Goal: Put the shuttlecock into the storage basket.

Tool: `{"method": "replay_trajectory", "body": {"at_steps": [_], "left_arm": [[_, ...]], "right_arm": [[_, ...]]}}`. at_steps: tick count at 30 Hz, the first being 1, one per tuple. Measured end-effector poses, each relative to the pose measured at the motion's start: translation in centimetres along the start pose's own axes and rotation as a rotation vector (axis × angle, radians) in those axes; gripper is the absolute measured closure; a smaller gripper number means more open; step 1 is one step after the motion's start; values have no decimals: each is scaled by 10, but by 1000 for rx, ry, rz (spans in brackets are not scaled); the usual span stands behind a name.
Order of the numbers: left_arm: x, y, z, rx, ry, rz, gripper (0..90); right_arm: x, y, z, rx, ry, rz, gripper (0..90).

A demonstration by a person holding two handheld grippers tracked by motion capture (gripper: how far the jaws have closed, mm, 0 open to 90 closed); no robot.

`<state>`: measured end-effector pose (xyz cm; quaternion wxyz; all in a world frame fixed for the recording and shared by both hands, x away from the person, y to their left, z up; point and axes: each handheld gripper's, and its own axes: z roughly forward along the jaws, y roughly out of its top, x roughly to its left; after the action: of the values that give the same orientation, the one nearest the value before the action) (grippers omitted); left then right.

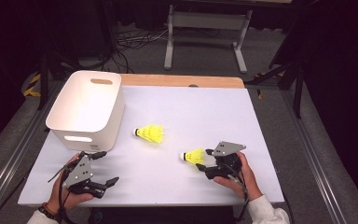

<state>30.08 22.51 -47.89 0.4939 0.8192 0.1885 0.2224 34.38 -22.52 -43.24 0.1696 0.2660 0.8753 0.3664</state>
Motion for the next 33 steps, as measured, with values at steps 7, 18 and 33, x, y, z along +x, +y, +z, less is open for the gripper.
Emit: {"method": "replay_trajectory", "body": {"at_steps": [7,18,33], "left_arm": [[-1,0,1,-1,-4,-1,80],[0,0,1,-3,2,-1,79],[1,0,1,-8,8,-4,76]], "right_arm": [[6,-5,12,44,22,-20,661],[9,-5,16,28,35,-32,893],[4,5,8,-62,4,-9,897]]}}
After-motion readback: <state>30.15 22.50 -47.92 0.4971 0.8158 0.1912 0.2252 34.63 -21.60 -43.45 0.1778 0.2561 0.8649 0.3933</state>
